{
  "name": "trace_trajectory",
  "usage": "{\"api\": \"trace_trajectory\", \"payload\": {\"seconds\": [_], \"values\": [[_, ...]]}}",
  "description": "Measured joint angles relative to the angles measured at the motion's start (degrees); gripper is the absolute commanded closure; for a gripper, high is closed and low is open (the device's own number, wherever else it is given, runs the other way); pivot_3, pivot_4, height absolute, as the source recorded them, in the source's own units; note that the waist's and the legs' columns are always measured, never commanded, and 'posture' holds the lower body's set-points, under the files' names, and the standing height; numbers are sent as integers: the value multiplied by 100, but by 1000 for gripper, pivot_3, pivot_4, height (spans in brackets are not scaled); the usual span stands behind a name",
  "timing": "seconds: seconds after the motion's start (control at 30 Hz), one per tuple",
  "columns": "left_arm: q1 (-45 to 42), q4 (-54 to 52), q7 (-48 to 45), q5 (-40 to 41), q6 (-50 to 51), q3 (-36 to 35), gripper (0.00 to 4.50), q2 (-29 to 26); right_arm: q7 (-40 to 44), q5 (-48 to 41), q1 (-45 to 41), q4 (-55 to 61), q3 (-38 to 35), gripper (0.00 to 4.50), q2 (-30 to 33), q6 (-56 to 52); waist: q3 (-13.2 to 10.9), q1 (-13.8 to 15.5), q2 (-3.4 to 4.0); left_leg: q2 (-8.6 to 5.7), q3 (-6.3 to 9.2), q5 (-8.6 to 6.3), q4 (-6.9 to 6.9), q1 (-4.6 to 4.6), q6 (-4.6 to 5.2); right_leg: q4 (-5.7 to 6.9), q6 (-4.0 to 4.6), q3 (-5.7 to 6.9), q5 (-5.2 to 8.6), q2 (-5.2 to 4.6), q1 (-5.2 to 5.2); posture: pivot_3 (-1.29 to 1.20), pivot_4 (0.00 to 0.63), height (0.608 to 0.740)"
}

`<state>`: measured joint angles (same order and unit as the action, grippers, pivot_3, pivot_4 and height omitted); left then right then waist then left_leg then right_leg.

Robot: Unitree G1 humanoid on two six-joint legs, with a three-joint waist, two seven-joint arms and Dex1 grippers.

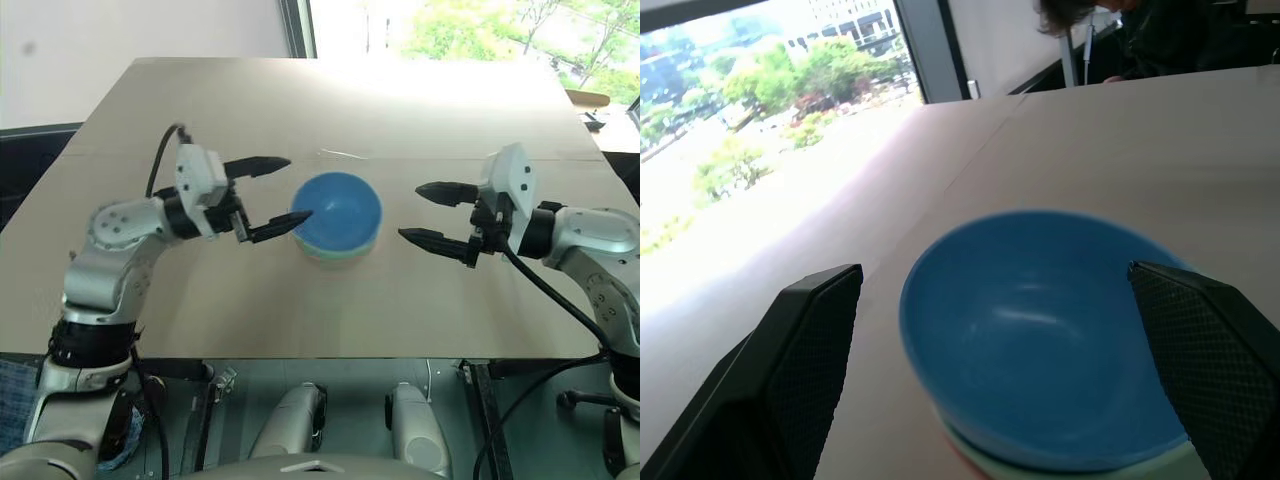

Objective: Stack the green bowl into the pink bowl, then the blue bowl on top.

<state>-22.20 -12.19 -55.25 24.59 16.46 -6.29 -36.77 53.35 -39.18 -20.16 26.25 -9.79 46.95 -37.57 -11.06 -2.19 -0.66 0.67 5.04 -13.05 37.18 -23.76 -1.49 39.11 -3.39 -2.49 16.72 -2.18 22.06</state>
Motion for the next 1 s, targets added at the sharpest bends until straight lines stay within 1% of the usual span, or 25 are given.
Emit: {"api": "trace_trajectory", "payload": {"seconds": [0.07, 0.1, 0.2, 0.3, 0.37, 0.53, 0.6, 0.63, 0.73, 0.83, 1.0], "values": [[332, -104, 82, 148, 68, -259, 8, -3, 7, 49, 142, -138, -45, 904, -6, 108, 0, 21, 0, 0, 1, 0, 2, 1, 0, 0, 0, 2, 0, -1, -2, 0, 150, 740], [673, -240, 224, 235, 109, -527, 8, -6, 51, 102, 286, -312, -126, 904, -31, 313, 0, 23, 0, 0, 1, 0, 2, 3, 0, -1, 0, 2, 0, -1, -4, 0, 150, 740], [1250, -263, 495, 272, 256, -946, 8, -11, 160, 244, 605, -764, -348, 904, -41, 614, 1, 29, 0, -1, 2, 0, 2, 6, 0, -2, 0, 4, 0, -3, -10, 0, 150, 740], [1735, -339, 771, 438, 489, -1452, 8, -44, 412, 420, 884, -1134, -450, 904, -44, 1113, 1, 31, 0, 0, 3, 0, 2, 13, 0, -2, 0, 4, 0, -3, -16, 0, 150, 740], [2085, -348, 802, 466, 487, -1795, 8, -147, 611, 506, 1049, -1419, -493, 904, -52, 1436, 1, 26, 1, 0, 2, -1, 1, 15, 0, -2, 0, 4, 0, -2, -19, 0, 150, 740], [2659, -343, 641, 542, 377, -2290, 8, -251, 1014, 622, 1291, -1895, -531, 904, -108, 2068, 1, 24, 2, 1, -1, -1, 1, 17, 0, -2, 0, 2, 0, -3, -20, 0, 150, 740], [2760, -343, 603, 543, 304, -2311, 8, -255, 1035, 663, 1293, -2043, -587, 904, -167, 2289, 2, 32, 2, 1, 0, 0, 1, 20, 0, -2, 0, 2, 0, -3, -24, 0, 150, 740], [2847, -343, 580, 542, 242, -2314, 8, -254, 1151, 770, 1289, -2242, -608, 904, -156, 2593, 2, 38, 2, 1, 0, 0, 1, 26, 0, -5, 0, 3, 0, -3, -31, 0, 150, 740], [2906, -348, 587, 563, 206, -2316, 8, -244, 1349, 897, 1299, -2503, -633, 904, -68, 2850, 2, 39, 2, 1, -1, -1, 1, 29, 0, -6, 1, 2, 0, -3, -34, 0, 150, 740], [2914, -426, 661, 616, 196, -2313, 8, -219, 1505, 949, 1313, -2639, -637, 904, -11, 2962, 2, 32, 2, 4, -1, -1, 0, 30, 0, -6, 1, 2, 0, -1, -34, 0, 150, 740], [2962, -487, 658, 619, 150, -2295, 8, -218, 1531, 951, 1312, -2690, -637, 904, -11, 3022, 3, 16, 4, 4, -6, -1, 0, 33, 0, -5, 1, -3, 0, -1, -35, 0, 150, 740]]}}
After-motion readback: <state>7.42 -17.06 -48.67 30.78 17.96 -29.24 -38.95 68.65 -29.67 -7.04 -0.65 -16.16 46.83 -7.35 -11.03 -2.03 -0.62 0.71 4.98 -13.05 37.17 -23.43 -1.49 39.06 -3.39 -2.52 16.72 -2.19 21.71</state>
